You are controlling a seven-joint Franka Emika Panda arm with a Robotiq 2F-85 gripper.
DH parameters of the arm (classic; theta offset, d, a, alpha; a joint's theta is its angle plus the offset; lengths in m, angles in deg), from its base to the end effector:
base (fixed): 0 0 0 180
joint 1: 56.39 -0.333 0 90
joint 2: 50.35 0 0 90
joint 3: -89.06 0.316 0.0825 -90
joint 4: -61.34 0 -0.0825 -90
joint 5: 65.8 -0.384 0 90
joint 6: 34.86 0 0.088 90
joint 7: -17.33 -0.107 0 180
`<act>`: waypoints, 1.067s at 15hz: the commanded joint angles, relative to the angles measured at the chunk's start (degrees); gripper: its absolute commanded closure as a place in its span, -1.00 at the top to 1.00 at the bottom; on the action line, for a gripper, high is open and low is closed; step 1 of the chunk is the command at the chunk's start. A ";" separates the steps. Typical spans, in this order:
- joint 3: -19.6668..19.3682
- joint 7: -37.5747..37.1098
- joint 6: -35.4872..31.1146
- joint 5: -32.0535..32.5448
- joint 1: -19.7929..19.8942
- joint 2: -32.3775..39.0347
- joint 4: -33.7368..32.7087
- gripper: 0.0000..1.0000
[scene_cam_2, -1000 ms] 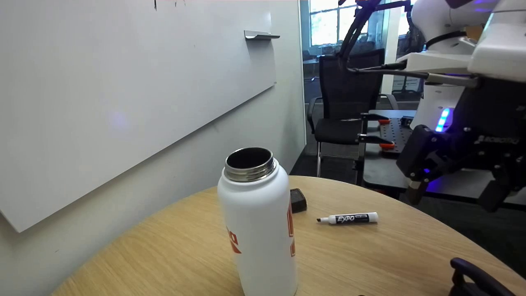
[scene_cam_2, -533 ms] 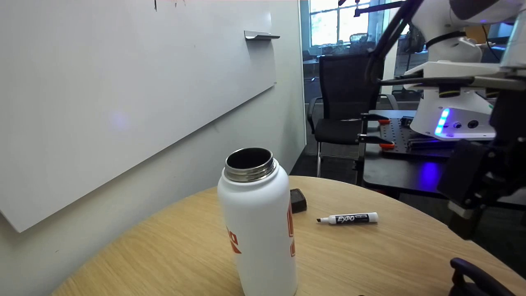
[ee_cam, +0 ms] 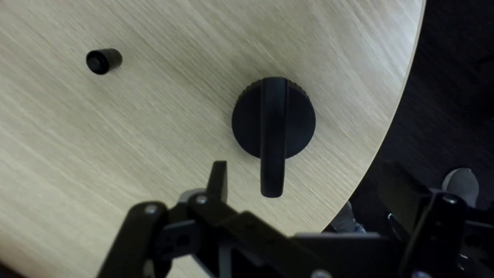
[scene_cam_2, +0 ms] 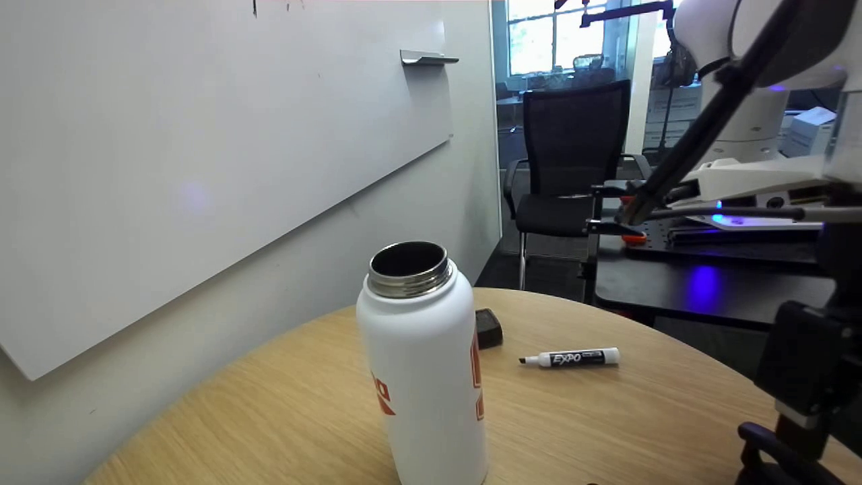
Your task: Pick up the eraser and rub it on the white board. Pick up the lid from the table and put it on the white bottle.
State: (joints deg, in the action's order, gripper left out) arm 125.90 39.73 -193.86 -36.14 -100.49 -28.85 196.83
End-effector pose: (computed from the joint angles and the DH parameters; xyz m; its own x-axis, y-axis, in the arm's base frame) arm 0.0502 0.5151 0.2130 -0.6104 0.7818 0.1274 0.7920 0.6048 0.0831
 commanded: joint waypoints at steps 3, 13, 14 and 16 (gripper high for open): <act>-2.47 2.15 4.57 -0.11 -2.58 3.68 -4.44 1.00; -9.33 2.38 10.80 1.06 -9.85 5.78 -9.16 0.17; -9.62 2.46 10.77 1.03 -10.13 5.97 -9.35 -0.01; -9.92 2.53 10.93 0.90 -10.47 6.22 -9.69 -0.32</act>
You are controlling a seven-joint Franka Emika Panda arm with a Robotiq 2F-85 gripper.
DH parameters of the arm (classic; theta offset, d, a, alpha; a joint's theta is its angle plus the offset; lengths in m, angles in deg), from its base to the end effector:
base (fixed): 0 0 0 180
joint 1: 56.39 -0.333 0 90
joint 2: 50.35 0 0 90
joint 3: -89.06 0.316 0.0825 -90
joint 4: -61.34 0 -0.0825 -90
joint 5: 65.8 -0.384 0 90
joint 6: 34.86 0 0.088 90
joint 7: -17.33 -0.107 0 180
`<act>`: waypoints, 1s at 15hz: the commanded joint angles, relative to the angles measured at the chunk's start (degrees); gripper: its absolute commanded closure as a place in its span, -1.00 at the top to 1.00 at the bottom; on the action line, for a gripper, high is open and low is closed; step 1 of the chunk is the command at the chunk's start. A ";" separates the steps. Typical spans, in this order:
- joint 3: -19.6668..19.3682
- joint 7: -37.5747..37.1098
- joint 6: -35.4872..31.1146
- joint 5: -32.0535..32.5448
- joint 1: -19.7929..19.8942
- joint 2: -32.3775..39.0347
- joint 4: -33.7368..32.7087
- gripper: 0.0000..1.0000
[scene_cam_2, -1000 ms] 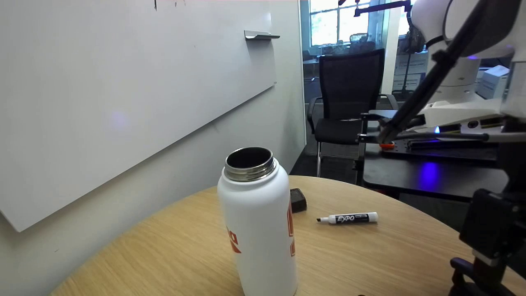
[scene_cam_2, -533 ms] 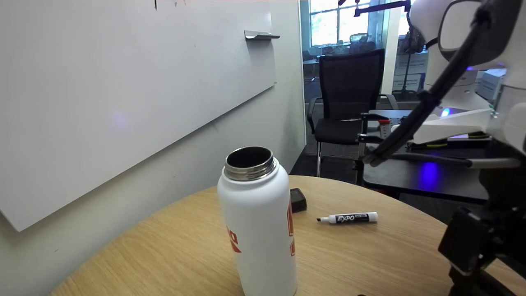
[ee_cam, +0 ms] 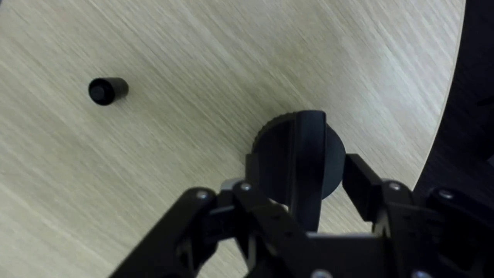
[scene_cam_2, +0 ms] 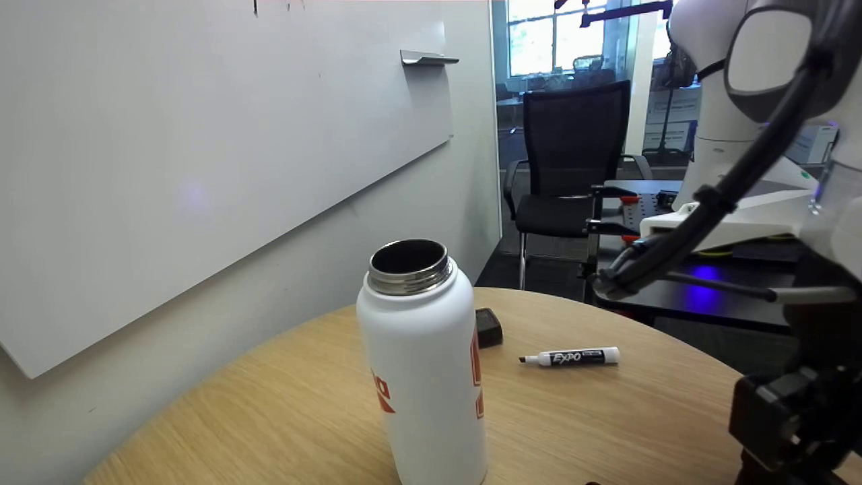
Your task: Pick up the eraser and rub it on the white board. Pick up the lid from the table and put it on the white bottle.
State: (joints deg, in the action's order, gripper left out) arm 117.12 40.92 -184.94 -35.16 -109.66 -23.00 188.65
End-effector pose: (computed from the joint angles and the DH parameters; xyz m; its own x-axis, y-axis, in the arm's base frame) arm 0.0625 0.5403 0.1817 -0.6283 0.7779 -0.0107 0.7767 0.6280 0.0486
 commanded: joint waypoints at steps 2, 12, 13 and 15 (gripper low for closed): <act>-1.32 1.56 2.22 -0.32 -1.45 0.59 -1.82 -0.58; 1.50 0.35 12.86 -6.93 -0.02 -12.15 -1.10 -0.90; 1.64 0.76 14.31 -7.46 0.13 -13.83 -1.44 -0.90; 1.62 1.42 17.32 -8.08 0.26 -17.16 -2.30 -0.90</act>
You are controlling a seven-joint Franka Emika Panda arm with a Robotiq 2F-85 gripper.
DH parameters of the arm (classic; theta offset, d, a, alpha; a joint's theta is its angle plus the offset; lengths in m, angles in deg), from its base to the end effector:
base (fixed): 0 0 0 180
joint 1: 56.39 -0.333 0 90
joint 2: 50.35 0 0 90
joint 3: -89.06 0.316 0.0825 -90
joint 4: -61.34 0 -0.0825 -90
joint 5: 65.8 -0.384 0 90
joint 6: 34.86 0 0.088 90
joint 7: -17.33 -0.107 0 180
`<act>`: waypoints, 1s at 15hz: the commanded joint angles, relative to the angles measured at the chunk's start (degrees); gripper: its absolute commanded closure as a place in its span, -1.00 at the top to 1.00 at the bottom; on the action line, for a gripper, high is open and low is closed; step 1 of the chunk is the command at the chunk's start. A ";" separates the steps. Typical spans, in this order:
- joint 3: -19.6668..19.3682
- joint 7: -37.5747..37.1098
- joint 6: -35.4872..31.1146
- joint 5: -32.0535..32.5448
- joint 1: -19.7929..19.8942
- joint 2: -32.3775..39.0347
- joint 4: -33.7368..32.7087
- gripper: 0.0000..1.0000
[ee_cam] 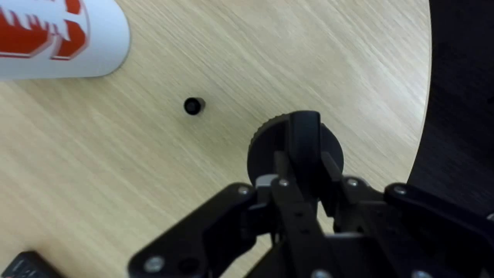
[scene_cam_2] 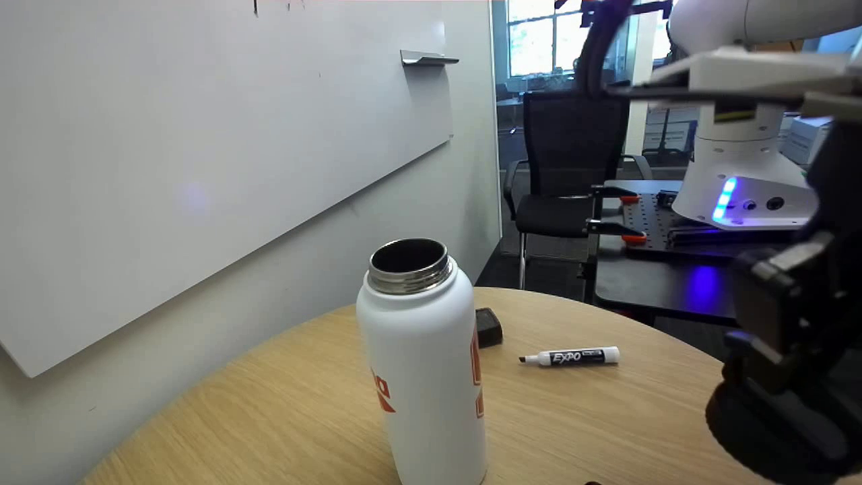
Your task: Pick up the eraser and rub it on the white board. Pick up the lid from the table and put it on the white bottle.
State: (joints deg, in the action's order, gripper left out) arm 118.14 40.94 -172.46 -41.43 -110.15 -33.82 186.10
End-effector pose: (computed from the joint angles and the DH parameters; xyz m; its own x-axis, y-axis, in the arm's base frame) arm 0.0738 0.5525 0.2719 -0.5493 0.8315 -0.0835 0.8232 0.5556 0.1168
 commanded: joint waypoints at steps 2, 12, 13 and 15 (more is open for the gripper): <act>0.77 2.70 6.73 -2.77 0.81 -8.43 -0.58 -0.90; 1.23 2.66 4.35 -1.86 0.04 -8.75 -0.23 -0.90; 1.31 2.37 7.34 -2.32 -0.04 -10.16 -0.88 -0.90; 1.89 3.50 9.27 -4.59 0.12 -12.50 -2.13 -0.90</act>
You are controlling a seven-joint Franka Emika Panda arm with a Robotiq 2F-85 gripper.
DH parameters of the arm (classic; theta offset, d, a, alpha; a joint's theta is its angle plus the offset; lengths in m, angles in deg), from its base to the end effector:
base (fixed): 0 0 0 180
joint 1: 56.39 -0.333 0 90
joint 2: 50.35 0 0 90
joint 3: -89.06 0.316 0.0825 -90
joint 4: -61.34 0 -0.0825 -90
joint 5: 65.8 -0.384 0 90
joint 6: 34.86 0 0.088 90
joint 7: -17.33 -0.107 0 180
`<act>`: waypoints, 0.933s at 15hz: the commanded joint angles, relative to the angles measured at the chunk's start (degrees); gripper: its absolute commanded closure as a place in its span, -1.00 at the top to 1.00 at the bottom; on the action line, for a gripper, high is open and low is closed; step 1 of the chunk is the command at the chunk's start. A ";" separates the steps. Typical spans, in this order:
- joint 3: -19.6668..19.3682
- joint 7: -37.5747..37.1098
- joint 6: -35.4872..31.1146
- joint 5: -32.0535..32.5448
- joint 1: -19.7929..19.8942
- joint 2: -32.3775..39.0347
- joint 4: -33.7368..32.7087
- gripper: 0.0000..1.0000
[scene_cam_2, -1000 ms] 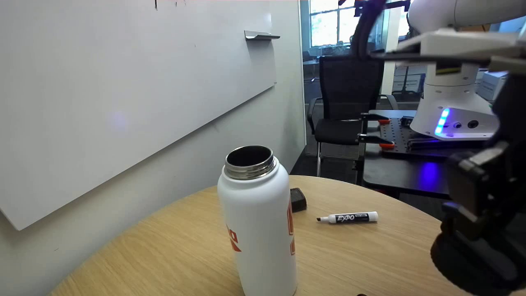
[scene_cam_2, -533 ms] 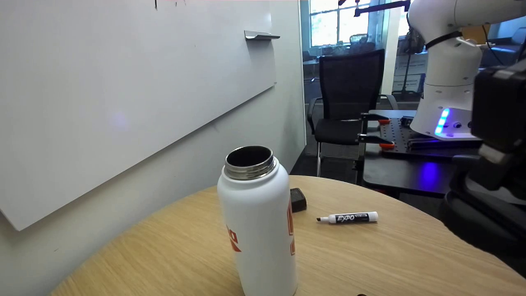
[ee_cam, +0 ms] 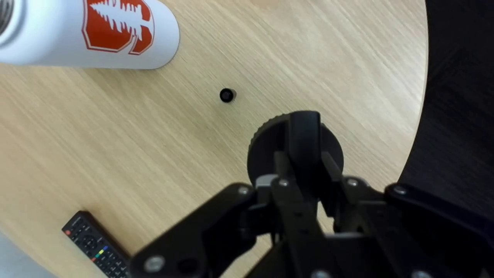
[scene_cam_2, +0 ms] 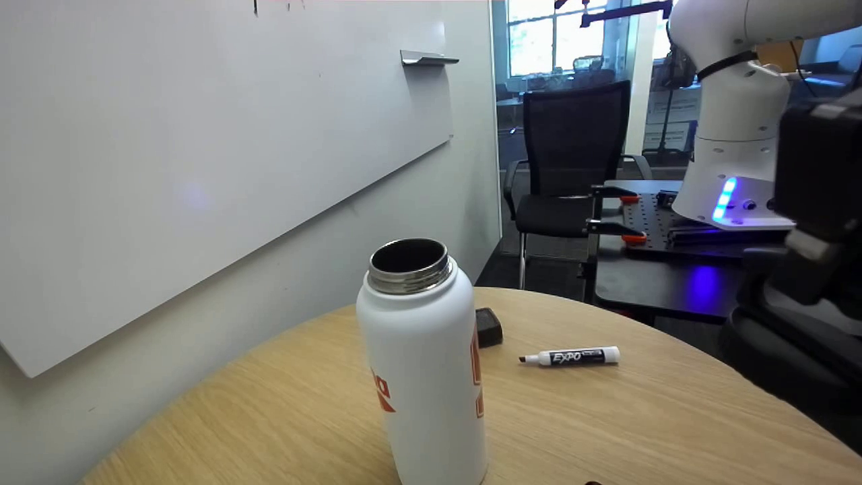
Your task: Pick up the eraser and rub it on the white board. Pick up the lid from the table and put it on the white bottle.
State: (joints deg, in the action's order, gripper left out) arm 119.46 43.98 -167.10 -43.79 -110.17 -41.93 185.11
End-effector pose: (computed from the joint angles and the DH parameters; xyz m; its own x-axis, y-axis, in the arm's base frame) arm 0.0672 0.5528 0.3414 -0.5660 0.8191 -0.0933 0.7971 0.5726 0.1917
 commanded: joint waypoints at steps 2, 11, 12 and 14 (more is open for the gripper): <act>0.99 2.54 7.14 -4.86 0.18 -6.13 -3.58 -0.90; -4.20 19.01 29.24 -12.83 6.14 -1.95 -21.87 -0.90; -4.49 20.72 28.07 -12.17 7.07 -0.24 -23.50 -0.90; -3.79 19.92 26.55 -12.44 7.85 -2.57 -20.45 -0.59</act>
State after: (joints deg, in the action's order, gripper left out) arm 114.67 64.12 -140.74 -56.34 -103.17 -44.45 164.68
